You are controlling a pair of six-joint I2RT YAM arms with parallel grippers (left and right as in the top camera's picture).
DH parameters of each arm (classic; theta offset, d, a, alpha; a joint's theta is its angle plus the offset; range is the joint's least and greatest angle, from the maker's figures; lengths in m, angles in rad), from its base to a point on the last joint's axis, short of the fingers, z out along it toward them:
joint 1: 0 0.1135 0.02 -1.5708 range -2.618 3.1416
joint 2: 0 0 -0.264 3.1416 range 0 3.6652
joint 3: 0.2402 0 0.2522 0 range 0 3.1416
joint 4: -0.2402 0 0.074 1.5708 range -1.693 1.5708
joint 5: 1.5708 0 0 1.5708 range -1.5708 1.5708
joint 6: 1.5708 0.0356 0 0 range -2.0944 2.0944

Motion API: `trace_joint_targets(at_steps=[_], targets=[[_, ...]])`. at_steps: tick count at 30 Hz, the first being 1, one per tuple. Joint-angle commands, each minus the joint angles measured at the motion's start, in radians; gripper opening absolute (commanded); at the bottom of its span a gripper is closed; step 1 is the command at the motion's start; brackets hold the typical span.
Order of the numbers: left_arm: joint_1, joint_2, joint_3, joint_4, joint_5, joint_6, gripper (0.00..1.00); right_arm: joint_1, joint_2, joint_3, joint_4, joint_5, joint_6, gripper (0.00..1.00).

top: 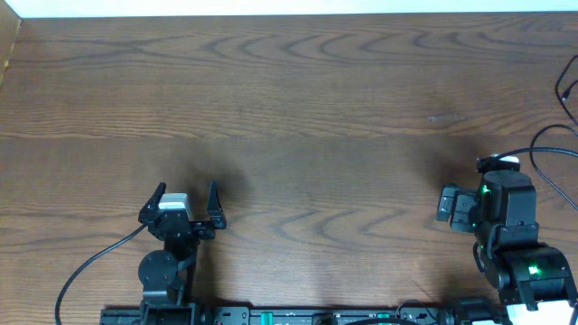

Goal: Untangle cables

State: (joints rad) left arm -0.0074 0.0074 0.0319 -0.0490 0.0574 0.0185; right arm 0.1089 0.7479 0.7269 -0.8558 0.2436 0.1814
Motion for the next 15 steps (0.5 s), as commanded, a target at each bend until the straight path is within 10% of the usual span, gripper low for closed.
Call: trace_joint_targets(at_steps=[1, 15], targets=[[0.005, -0.003, -0.028, -0.016, 0.012, -0.016, 0.98, 0.006, -0.002, -0.004, -0.002, 0.012, -0.003, 0.99], [0.005, -0.003, -0.028, -0.016, 0.012, -0.016, 0.98, 0.006, -0.008, -0.004, -0.002, 0.013, -0.010, 0.99]])
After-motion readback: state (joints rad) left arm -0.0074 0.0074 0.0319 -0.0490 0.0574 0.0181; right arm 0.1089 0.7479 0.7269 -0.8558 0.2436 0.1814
